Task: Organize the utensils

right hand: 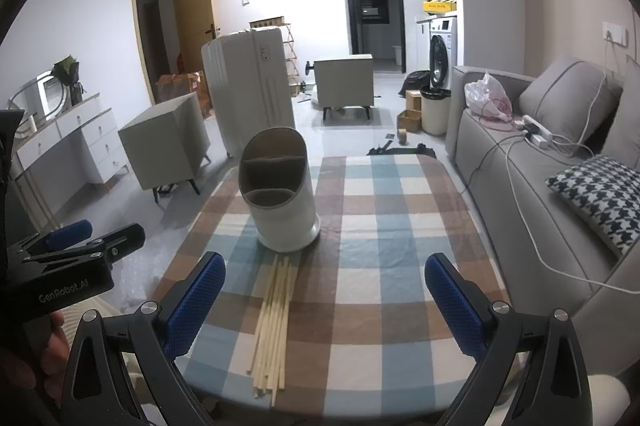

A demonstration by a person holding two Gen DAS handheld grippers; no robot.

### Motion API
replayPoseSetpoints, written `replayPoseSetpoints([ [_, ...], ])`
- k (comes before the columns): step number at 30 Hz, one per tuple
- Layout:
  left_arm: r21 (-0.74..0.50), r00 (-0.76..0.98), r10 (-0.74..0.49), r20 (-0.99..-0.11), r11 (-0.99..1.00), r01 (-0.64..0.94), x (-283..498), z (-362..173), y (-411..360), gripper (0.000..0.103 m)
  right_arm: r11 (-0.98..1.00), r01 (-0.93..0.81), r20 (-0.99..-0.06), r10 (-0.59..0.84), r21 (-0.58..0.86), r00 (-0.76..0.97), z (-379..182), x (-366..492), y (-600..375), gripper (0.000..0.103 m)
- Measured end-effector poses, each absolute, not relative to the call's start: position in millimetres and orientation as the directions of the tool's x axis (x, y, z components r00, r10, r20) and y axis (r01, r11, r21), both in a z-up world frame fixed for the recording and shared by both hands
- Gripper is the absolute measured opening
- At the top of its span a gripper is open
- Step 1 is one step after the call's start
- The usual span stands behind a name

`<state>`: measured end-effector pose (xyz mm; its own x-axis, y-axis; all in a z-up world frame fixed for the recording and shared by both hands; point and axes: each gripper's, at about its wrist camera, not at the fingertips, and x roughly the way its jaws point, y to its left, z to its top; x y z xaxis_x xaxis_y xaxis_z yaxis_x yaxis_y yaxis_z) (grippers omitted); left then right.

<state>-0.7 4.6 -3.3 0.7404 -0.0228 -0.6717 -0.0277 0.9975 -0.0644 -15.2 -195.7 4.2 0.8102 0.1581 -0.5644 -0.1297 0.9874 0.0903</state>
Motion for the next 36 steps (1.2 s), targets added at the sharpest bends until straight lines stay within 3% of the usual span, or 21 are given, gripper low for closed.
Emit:
replayPoseSetpoints([
  [36,-0.059,0.733,-0.027,-0.679,0.998,-0.018,-3.0,-5.3,0.5,0.090,0.987,-0.143,-0.559,0.155,0.066,0.815,3.7,-16.4,-189.2,0.101],
])
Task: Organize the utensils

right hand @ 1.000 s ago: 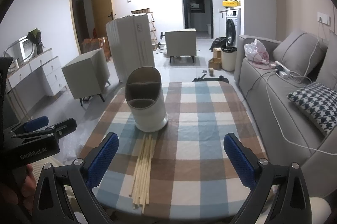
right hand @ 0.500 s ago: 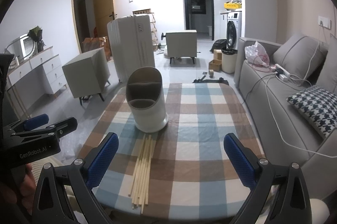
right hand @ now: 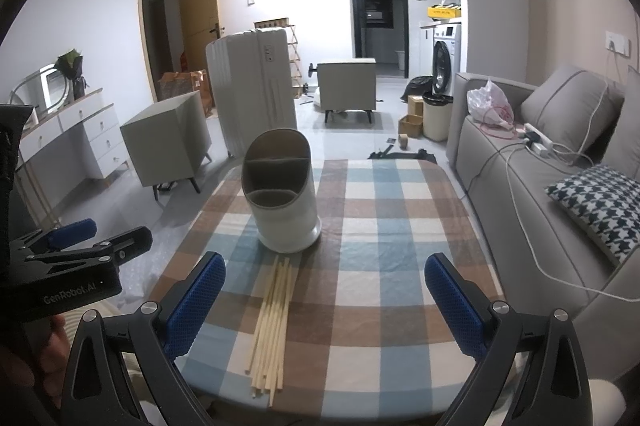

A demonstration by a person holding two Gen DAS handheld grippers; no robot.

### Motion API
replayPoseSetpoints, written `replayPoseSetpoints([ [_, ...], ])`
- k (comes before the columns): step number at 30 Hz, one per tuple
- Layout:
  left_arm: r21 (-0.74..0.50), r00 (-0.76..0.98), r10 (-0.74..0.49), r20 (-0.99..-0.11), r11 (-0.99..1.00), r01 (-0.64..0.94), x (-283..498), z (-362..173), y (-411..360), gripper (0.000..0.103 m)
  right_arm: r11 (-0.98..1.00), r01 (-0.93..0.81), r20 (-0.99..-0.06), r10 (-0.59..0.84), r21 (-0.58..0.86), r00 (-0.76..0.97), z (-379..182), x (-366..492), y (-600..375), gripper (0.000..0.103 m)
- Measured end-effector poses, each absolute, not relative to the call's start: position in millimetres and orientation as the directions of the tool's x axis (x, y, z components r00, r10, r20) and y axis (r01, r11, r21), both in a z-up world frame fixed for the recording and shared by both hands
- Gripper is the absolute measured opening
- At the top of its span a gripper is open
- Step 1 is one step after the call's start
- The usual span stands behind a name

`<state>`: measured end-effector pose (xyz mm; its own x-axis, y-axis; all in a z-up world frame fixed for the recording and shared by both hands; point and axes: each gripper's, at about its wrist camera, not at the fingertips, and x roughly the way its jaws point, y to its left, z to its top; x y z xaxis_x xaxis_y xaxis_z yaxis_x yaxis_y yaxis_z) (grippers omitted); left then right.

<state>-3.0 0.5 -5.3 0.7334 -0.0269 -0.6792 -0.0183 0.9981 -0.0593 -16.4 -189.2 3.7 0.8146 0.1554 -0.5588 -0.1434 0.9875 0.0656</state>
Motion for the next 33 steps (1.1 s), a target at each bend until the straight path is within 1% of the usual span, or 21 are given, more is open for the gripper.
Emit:
replayPoseSetpoints([
  [9,-0.064,0.725,-0.033,-0.688,0.998,-0.016,-0.8,-7.9,0.8,0.090,0.988,-0.142,-0.559,0.154,0.065,0.815,3.2,-16.6,-188.8,0.101],
  [16,-0.081,0.688,-0.054,-0.723,0.997,-0.007,6.2,-18.3,0.7,0.090,0.987,-0.148,-0.561,0.156,0.061,0.813,1.2,-15.6,-188.6,0.101],
  [22,-0.150,0.583,-0.121,-0.803,0.989,-0.002,28.8,-40.9,4.2,0.090,0.985,-0.152,-0.568,0.169,0.077,0.806,-3.5,-3.3,-189.6,0.101],
  [25,-0.171,0.543,-0.140,-0.828,0.985,-0.007,40.8,-53.0,4.1,0.090,0.988,-0.136,-0.576,0.155,0.076,0.803,-7.9,8.9,-192.1,0.101],
  [29,-0.169,0.459,-0.142,-0.877,0.985,-0.017,62.5,-78.7,2.0,0.090,0.991,-0.120,-0.616,0.130,0.057,0.777,-20.4,29.2,-194.4,0.100],
  [33,-0.184,0.352,-0.163,-0.921,0.983,-0.026,80.5,-107.5,-0.2,0.090,0.993,-0.104,-0.680,0.111,0.051,0.725,-41.4,56.1,-195.3,0.099],
])
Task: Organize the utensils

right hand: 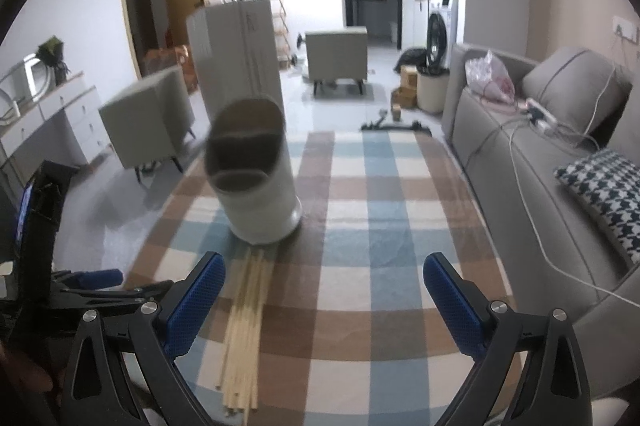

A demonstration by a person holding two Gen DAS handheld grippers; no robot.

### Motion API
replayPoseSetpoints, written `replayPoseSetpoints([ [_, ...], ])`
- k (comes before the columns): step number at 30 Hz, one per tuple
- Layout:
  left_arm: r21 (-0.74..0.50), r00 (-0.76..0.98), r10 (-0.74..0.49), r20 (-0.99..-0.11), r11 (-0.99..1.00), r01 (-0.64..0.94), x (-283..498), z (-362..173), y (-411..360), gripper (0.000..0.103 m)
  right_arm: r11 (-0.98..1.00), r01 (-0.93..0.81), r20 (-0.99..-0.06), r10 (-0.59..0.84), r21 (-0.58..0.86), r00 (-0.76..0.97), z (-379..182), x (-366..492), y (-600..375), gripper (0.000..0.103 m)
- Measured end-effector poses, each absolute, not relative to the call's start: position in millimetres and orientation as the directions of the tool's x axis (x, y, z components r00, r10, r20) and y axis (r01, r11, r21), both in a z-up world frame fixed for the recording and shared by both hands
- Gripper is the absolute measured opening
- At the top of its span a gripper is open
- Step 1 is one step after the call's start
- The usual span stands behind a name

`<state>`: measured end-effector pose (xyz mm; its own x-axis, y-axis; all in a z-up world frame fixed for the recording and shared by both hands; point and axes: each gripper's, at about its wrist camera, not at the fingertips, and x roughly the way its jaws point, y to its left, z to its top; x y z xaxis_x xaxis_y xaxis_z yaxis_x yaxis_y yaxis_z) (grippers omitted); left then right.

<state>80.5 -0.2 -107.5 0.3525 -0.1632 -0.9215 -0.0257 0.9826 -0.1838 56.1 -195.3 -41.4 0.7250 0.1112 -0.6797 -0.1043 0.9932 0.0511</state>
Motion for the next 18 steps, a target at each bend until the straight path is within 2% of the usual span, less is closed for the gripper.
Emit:
replayPoseSetpoints([
  [5,-0.174,0.282,-0.164,-0.945,0.985,-0.010,95.5,-126.6,-7.6,0.089,0.995,-0.088,-0.761,0.100,0.057,0.641,-69.8,86.6,-199.5,0.093],
  [7,-0.180,0.274,-0.170,-0.946,0.984,-0.012,103.6,-130.8,-10.5,0.084,0.995,-0.082,-0.777,0.100,0.063,0.621,-76.0,94.2,-201.4,0.092],
  [10,-0.199,0.270,-0.187,-0.945,0.980,-0.018,116.9,-135.1,-13.8,0.078,0.994,-0.076,-0.790,0.108,0.079,0.604,-79.4,102.6,-203.7,0.092],
  [14,-0.195,0.286,-0.181,-0.941,0.981,-0.020,127.7,-130.2,-18.2,0.076,0.992,-0.070,-0.798,0.127,0.106,0.589,-82.5,111.4,-206.6,0.092],
  [18,-0.212,0.293,-0.199,-0.935,0.977,-0.014,134.5,-128.9,-24.5,0.069,0.990,-0.059,-0.811,0.141,0.131,0.568,-87.2,116.9,-210.2,0.092],
])
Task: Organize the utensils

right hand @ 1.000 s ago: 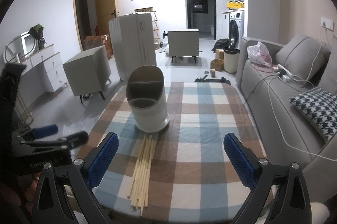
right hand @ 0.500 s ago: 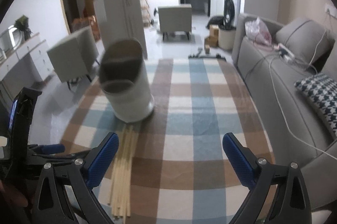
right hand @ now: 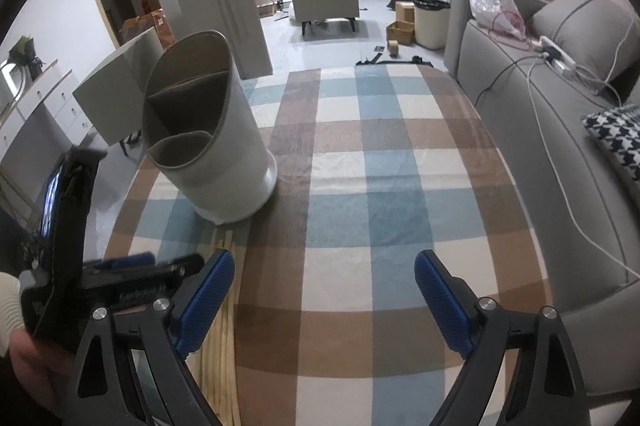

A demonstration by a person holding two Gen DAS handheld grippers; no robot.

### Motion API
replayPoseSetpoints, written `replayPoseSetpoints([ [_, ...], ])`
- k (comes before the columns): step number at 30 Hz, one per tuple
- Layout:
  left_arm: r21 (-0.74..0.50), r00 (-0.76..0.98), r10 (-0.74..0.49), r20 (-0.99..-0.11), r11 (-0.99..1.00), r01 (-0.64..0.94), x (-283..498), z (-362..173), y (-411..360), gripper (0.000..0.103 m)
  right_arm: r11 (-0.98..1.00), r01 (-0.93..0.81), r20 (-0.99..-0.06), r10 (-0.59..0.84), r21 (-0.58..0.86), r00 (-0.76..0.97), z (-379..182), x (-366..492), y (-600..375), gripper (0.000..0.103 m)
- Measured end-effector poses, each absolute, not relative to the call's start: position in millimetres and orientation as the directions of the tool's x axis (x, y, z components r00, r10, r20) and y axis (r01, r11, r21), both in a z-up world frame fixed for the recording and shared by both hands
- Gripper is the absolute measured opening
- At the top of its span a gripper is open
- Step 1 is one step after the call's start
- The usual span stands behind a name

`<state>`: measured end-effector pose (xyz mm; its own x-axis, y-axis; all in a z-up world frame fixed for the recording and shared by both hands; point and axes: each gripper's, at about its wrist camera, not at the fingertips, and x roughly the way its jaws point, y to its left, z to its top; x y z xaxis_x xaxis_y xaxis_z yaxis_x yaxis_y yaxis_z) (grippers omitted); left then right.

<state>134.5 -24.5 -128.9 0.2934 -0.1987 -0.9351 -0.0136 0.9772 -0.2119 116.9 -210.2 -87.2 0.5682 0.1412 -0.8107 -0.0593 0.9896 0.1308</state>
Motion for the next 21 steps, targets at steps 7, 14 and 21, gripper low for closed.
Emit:
replayPoseSetpoints([
  [7,-0.221,0.276,-0.206,-0.939,0.975,-0.023,132.6,-134.7,-31.5,0.038,0.984,-0.044,-0.811,0.166,0.171,0.561,-87.0,120.5,-215.5,0.092],
  [14,-0.220,0.285,-0.205,-0.936,0.975,-0.019,113.5,-126.6,-31.7,0.004,0.983,-0.048,-0.813,0.174,0.177,0.556,-87.0,122.0,-213.5,0.092],
  [21,-0.452,0.162,-0.456,-0.875,0.890,0.063,99.8,-112.9,-12.9,0.000,0.985,-0.057,-0.814,0.167,0.163,0.557,-84.4,119.9,-205.7,0.092],
])
